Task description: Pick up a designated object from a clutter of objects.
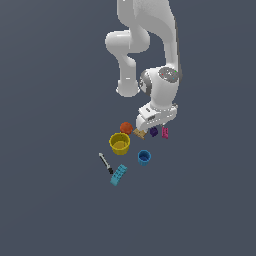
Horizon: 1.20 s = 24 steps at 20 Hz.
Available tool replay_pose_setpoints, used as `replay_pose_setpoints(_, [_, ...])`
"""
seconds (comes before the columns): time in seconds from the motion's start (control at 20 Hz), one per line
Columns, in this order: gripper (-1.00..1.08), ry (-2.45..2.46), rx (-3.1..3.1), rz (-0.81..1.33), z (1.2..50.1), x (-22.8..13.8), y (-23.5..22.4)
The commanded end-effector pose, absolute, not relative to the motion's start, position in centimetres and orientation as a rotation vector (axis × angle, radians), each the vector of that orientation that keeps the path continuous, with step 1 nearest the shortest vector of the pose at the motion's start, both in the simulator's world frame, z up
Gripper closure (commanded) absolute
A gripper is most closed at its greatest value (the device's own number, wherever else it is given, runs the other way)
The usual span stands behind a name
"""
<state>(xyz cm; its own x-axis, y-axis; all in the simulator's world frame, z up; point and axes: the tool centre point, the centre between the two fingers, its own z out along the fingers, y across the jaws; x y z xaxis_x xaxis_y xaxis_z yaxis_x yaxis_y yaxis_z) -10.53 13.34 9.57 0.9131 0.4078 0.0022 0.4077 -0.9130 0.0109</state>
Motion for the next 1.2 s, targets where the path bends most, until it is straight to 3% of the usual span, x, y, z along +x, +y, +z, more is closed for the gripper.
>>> replay_pose_setpoints(0.0, [-0.92, 0.689, 3.059, 0.005, 8.6, -11.7, 13.9])
replay_pose_setpoints(0.35, [-0.92, 0.741, 3.053, 0.000, 7.3, -13.5, 14.7])
replay_pose_setpoints(1.15, [-0.92, 0.744, 3.052, -0.001, 3.8, -13.6, 14.7])
